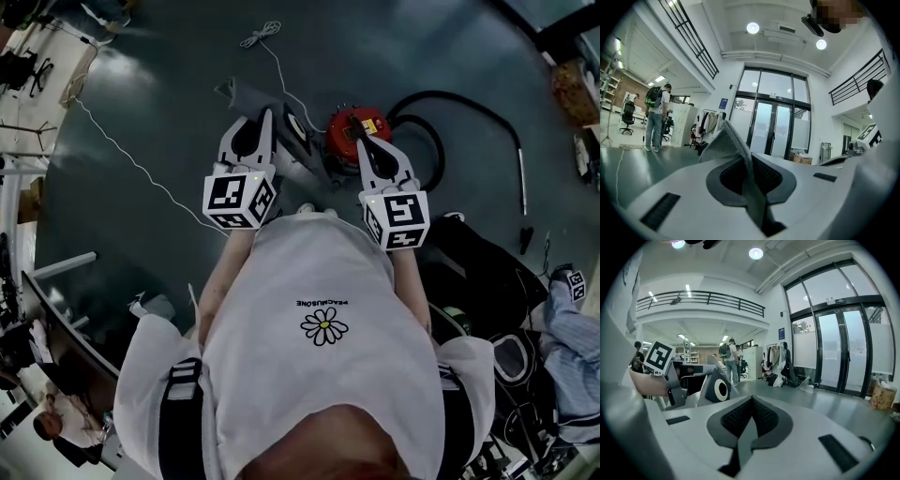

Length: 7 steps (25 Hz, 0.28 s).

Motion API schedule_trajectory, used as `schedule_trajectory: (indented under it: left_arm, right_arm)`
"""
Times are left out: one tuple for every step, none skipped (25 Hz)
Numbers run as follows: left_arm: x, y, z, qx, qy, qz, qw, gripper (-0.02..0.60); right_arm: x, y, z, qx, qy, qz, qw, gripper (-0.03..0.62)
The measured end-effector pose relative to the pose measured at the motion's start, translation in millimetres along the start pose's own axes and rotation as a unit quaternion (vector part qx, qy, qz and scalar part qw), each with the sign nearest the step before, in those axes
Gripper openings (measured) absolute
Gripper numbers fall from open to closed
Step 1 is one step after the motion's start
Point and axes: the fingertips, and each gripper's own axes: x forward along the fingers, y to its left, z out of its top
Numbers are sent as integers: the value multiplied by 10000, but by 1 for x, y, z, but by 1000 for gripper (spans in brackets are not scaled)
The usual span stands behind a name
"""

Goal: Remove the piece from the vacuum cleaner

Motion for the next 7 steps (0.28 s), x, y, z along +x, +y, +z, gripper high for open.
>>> schedule_trajectory:
  left_arm:
    - [-7, 3, 0, 2, -13, 24, 10000, 17]
    - [-12, 6, 0, 7, -24, 42, 10000, 18]
    - [-15, 9, 1, 11, -33, 56, 10000, 18]
    - [-16, 12, 1, 15, -39, 70, 10000, 17]
    - [-14, 13, 1, 21, -41, 87, 10000, 17]
    - [-11, 14, 2, 28, -41, 108, 9999, 17]
    - [-7, 15, 2, 36, -39, 130, 9999, 17]
  right_arm:
    - [-1, 7, -1, -17, 4, 6, 10000, 11]
    - [-1, 13, -1, -36, 4, 5, 10000, 11]
    - [0, 16, -1, -37, 3, 4, 10000, 11]
    - [2, 17, -1, -18, 4, -1, 10000, 11]
    - [5, 14, 0, 9, 10, -15, 10000, 11]
    - [8, 10, 0, 39, 19, -36, 10000, 11]
    - [11, 6, 1, 69, 30, -60, 10000, 11]
